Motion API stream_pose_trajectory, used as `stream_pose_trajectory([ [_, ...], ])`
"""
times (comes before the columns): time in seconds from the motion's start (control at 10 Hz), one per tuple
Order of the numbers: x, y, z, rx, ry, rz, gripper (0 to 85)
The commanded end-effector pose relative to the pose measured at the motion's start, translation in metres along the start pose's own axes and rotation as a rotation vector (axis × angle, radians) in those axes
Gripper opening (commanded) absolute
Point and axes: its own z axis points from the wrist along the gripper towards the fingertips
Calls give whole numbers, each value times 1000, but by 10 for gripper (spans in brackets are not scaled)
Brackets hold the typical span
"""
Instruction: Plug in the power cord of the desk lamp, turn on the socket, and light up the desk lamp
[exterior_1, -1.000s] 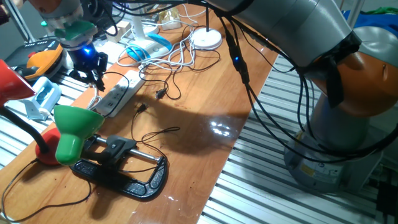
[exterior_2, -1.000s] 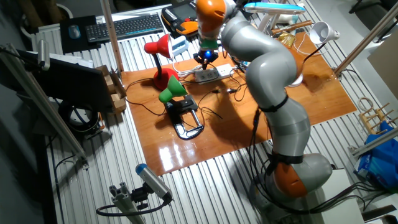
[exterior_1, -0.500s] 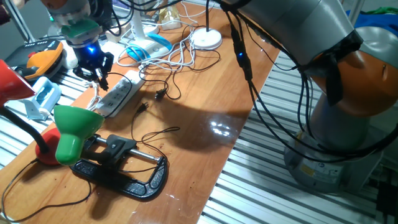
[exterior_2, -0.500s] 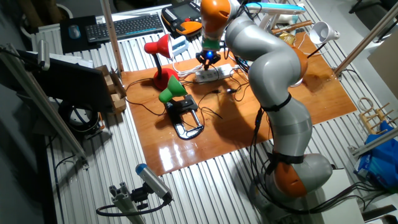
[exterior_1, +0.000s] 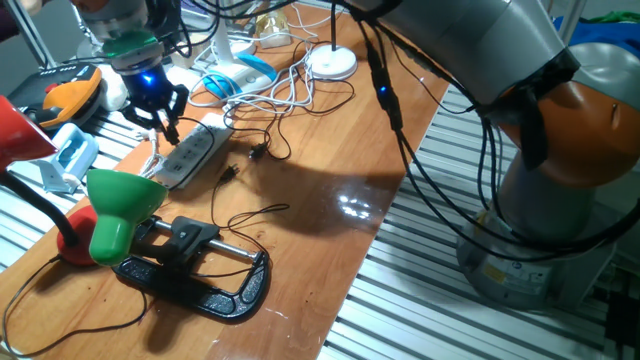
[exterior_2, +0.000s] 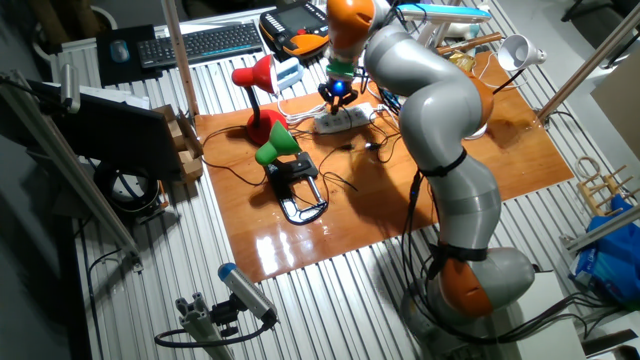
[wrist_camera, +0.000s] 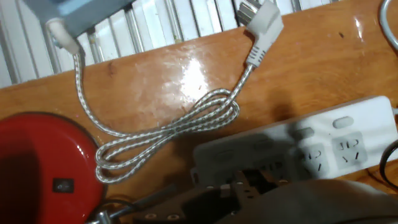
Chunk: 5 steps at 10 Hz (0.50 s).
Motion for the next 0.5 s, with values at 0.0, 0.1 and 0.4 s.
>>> stream_pose_trajectory([
  [0.0,1,-2,-1,-35,-9,203,0],
  [0.1,3,-3,-3,-44,-23,231,0],
  [0.4,5,-5,-6,-52,-83,294,0],
])
